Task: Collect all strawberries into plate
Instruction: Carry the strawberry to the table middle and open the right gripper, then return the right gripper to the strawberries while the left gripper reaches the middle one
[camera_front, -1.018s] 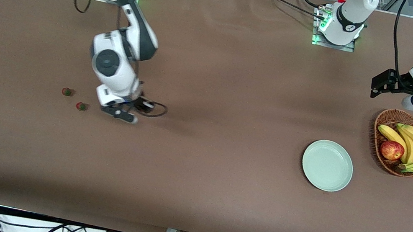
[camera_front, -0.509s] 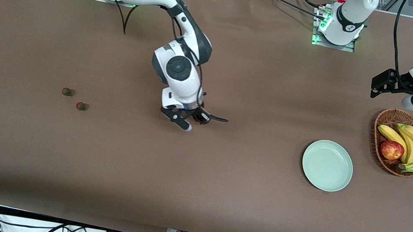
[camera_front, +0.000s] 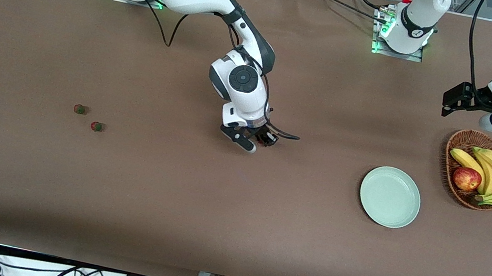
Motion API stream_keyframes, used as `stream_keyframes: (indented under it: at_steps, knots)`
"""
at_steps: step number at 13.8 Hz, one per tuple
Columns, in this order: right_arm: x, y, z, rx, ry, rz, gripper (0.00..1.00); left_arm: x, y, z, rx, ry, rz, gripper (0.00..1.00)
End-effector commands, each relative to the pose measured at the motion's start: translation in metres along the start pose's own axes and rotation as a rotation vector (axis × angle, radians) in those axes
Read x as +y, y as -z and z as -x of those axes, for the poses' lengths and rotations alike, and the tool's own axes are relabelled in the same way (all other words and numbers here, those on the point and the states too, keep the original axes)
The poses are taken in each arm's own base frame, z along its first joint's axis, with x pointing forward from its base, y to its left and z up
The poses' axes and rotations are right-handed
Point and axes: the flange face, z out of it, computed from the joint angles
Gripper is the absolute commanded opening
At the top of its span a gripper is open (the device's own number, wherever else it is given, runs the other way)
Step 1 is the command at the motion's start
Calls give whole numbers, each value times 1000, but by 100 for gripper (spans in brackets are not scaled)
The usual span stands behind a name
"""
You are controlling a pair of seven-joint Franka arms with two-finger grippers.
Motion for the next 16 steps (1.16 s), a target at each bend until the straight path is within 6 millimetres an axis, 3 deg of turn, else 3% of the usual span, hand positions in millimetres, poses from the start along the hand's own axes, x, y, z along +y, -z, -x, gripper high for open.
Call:
stream_keyframes:
  at_steps: [1,3,5,9,12,16]
  knots:
    - [-9,7,-6,15,7,-21,100,-1,7,-2,-3,-13,-7,100]
    - [-15,24,-21,26,8,-30,100,0,7,-2,-3,-14,-7,100]
    - [-16,55,-60,23,47,6,100,0,8,-2,-2,-14,-7,100]
    - [21,120,-151,-30,332,146,100,-3,3,-2,-12,-9,-7,100]
    - [73,149,-224,-102,448,231,100,-6,-1,-2,-22,-4,-7,100]
    - [175,167,-309,-258,573,392,100,-2,-5,-2,-37,-13,-8,100]
